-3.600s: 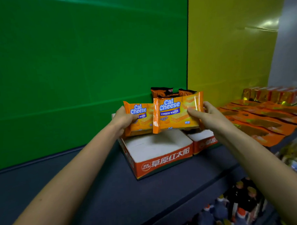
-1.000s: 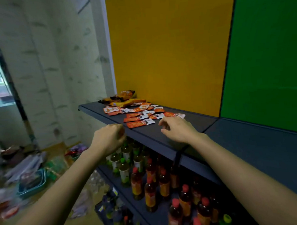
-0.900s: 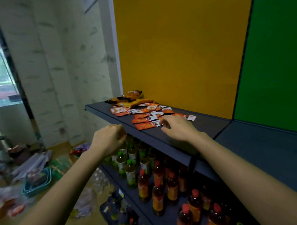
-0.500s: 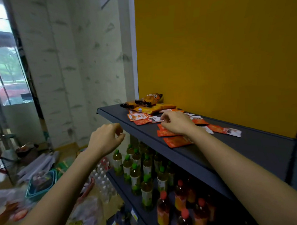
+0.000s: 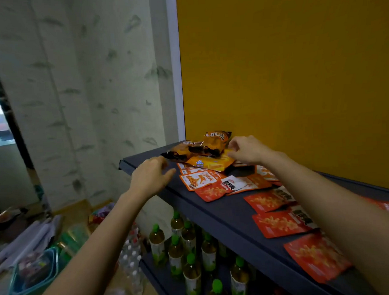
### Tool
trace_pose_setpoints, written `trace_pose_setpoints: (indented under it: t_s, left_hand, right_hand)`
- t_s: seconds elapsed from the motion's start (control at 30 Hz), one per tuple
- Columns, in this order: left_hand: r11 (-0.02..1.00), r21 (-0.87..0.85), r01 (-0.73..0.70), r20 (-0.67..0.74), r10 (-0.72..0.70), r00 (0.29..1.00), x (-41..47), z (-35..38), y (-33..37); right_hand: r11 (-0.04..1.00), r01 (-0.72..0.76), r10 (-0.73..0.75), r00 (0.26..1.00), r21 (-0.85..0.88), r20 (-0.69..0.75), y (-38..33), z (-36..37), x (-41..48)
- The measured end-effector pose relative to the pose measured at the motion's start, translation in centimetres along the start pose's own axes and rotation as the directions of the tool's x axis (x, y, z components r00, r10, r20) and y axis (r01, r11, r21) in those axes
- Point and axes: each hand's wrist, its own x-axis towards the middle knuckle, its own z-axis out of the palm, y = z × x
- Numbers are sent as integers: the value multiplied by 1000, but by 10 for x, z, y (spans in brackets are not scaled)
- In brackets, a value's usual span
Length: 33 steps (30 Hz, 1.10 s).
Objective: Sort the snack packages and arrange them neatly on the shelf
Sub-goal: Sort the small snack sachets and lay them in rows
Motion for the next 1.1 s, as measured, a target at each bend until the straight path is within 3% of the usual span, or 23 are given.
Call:
trace_pose_setpoints:
  t_s: [0.33, 0.6, 0.73, 0.9, 1.1]
  left_hand:
    - [989, -149, -8, 94, 23, 995, 119, 45, -51]
    - [966, -256, -37, 332, 124, 935, 198, 92, -68]
    - [947, -320, 5, 530, 175, 830, 223, 104, -70]
    - [821, -531, 211, 682, 265, 682, 234, 109, -69]
    - [696, -615, 371, 713, 291, 638, 237, 116, -76]
  right_hand:
    - [972, -224, 224, 975, -71, -11, -31, 9, 81]
    - [850, -513, 511, 858, 121, 51, -50, 43, 123]
    - [740, -602, 589, 795, 301, 143, -57, 48, 130]
    - [636, -655, 650, 740, 409, 174, -57, 54, 133]
    - [548, -609, 677, 725, 573, 123, -57, 66, 132]
